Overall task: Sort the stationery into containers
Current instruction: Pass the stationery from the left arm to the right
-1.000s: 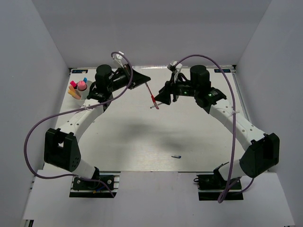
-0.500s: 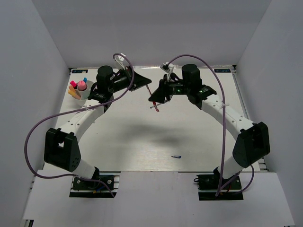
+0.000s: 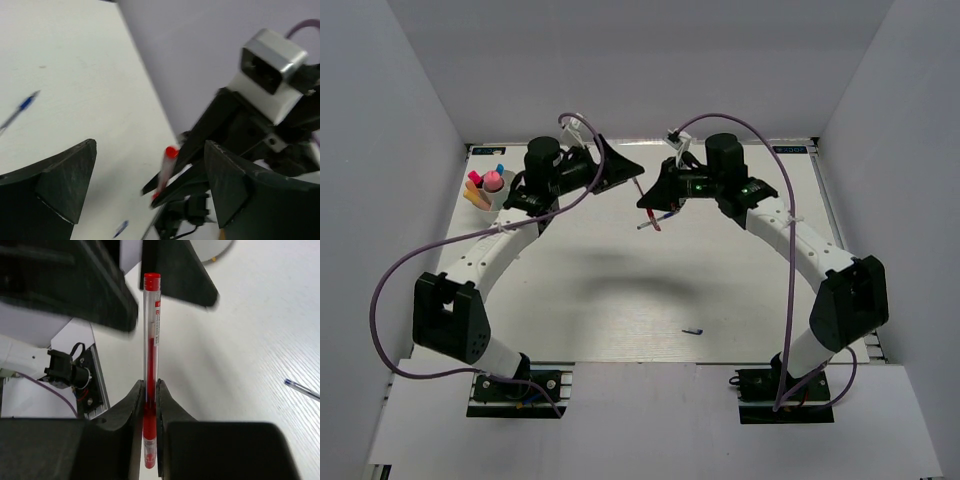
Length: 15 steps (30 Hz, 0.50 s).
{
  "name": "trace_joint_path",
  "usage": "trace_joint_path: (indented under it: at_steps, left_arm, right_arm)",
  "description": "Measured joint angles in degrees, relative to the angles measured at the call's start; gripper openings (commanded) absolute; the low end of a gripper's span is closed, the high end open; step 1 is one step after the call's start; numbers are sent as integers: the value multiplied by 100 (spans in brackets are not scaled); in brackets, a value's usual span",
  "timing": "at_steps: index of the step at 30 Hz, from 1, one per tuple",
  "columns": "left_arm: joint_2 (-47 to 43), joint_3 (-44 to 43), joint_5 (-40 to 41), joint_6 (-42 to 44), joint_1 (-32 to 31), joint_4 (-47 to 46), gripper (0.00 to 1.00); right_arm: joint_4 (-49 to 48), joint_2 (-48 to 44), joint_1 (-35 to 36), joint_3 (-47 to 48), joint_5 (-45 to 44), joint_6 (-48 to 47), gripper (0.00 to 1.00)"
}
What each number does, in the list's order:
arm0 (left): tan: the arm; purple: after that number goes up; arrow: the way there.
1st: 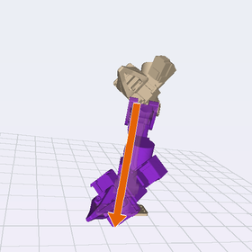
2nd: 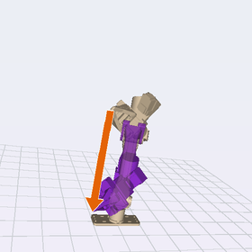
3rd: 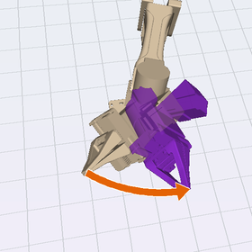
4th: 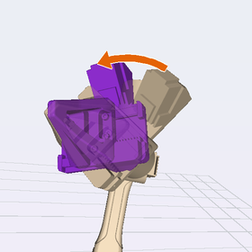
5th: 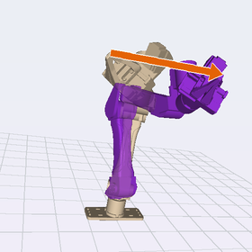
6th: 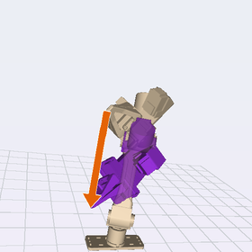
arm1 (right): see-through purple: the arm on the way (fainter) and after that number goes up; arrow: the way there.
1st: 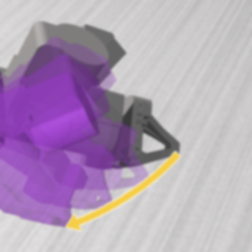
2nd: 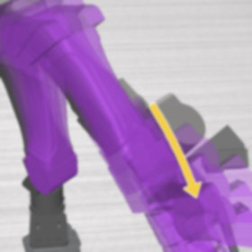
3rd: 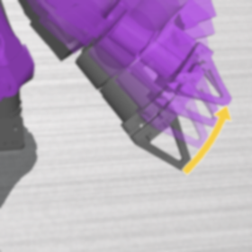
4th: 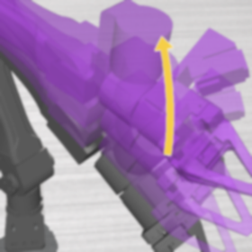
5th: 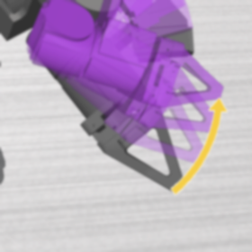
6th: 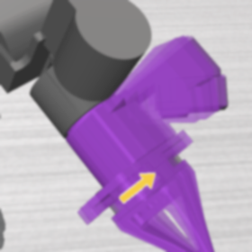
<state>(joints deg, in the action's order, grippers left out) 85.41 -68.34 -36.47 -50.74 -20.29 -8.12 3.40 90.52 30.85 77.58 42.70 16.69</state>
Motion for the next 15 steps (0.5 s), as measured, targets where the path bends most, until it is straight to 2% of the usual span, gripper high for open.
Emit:
trace_joint_path:
  at_steps: [4, 8, 10, 11, 15]
  left_arm:
    - [22, -699, 468, 981, 168, 866, 97]
    - [-155, -1198, 527, 2455, 262, 890, 81]
    - [-378, -1187, 197, 3578, 201, 938, 75]
    - [-492, -1134, -42, 4210, 153, 962, 68]
    - [-1154, -592, -791, 6905, -131, 1510, 64]
  right_arm:
    - [330, -175, -227, -11, -227, 127, 0]
    - [315, -442, -671, -221, -96, 704, 0]
    - [142, -531, -894, -470, 63, 1139, 0]
    - [46, -535, -986, -599, 129, 1377, 0]
    - [-321, -476, -1244, -1204, 376, 2520, 0]
